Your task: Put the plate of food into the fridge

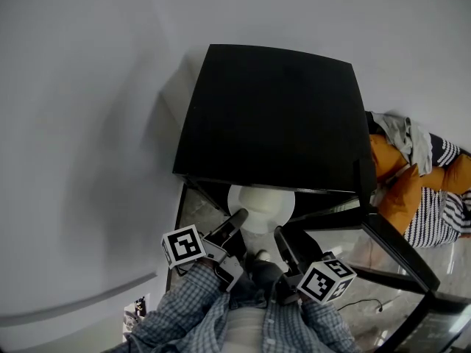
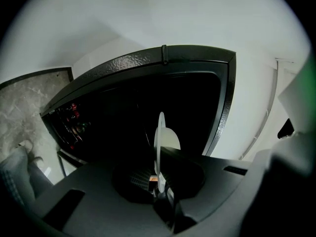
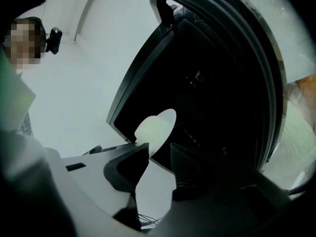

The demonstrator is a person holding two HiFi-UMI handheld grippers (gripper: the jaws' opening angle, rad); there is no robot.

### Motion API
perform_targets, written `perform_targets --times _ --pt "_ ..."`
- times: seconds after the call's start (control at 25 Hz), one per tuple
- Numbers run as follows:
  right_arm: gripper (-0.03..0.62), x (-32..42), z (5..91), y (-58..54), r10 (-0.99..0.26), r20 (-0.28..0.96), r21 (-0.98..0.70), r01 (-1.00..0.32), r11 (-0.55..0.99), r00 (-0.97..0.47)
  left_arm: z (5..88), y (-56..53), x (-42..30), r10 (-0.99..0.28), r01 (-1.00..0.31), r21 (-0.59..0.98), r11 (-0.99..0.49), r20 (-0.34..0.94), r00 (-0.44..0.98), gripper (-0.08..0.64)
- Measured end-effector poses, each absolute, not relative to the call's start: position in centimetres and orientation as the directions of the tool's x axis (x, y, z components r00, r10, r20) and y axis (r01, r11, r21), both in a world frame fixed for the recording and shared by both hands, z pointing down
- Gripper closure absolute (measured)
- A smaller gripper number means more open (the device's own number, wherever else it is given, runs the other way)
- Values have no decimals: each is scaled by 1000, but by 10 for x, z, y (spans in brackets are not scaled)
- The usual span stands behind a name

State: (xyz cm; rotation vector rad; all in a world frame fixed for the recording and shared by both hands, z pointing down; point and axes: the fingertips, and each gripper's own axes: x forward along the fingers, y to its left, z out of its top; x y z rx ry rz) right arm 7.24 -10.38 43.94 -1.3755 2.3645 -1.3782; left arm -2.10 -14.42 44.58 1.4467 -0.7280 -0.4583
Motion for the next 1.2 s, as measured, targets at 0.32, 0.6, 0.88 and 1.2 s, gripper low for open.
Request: perform_targets --times 0.32,0.6,0.88,1.2 --pt "583 86 442 -97 -735 394 -583 -768 264 -552 465 -155 -26 -730 -146 980 137 200 653 535" --pt "586 83 447 -94 -730 410 -542 -789 288 -547 481 -167 -21 -744 -165 972 167 234 626 535" --pt "586 72 442 -97 -726 387 -552 -774 311 -568 485 -182 -22 -758 -182 966 182 256 600 535" --pt "584 51 440 -107 -713 444 -270 -840 472 -543 486 -198 -19 -768 -169 968 183 248 590 535"
